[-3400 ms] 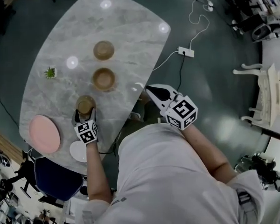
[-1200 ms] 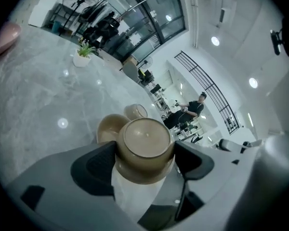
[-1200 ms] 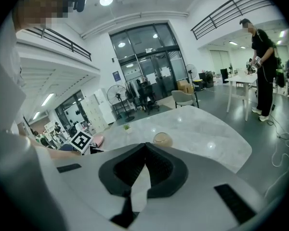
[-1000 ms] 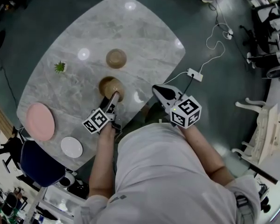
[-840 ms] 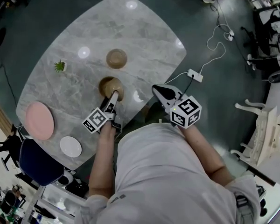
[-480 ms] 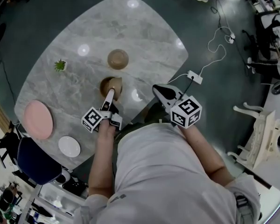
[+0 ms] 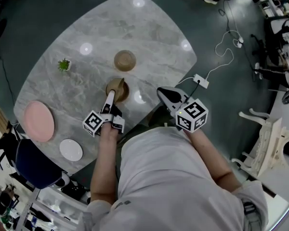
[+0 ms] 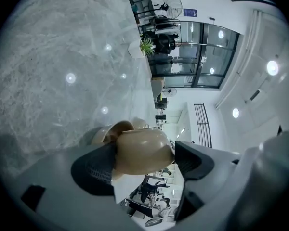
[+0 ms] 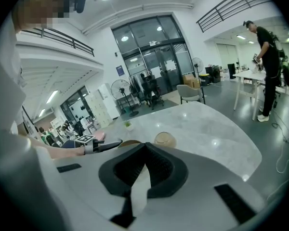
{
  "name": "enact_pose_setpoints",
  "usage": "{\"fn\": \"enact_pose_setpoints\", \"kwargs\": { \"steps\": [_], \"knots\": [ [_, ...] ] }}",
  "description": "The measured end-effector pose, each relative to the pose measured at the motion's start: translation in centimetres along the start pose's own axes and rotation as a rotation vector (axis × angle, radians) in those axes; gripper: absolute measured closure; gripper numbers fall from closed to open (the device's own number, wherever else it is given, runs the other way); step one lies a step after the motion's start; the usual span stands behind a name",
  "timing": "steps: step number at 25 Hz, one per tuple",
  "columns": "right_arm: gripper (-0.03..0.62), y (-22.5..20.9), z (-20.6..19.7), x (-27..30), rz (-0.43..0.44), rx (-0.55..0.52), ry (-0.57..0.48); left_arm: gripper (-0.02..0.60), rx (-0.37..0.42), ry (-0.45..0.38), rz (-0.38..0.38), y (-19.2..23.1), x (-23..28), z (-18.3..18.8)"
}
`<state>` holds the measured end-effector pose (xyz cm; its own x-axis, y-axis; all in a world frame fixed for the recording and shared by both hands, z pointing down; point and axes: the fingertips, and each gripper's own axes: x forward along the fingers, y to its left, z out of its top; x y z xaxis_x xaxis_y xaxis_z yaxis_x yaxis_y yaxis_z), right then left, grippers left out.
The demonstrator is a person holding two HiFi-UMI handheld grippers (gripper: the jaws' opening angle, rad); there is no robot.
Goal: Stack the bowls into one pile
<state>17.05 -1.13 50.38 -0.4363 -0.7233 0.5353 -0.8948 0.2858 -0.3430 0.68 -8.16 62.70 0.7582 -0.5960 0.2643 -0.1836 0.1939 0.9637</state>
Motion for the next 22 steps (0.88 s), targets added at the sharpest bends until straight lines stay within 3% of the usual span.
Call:
{"fn": "enact_pose_setpoints", "kwargs": {
  "steps": [12,17,22],
  "knots": [
    [0.586,1.7,0.4,1.4,0.038,-0.019,0.007,0.207,0.061,-0.007,0.037,0.1,-2.5,1.6],
    [0.586,2.6,0.6,2.3,0.063,-0.033,0.007,0.207,0.084,-0.018,-0.006,-0.9,-3.6,1.9],
    [0.586,3.2,1.2,2.7,0.089,-0.054,0.002,0.316,0.161,-0.022,-0.016,-2.4,-5.5,1.9]
  ]
}}
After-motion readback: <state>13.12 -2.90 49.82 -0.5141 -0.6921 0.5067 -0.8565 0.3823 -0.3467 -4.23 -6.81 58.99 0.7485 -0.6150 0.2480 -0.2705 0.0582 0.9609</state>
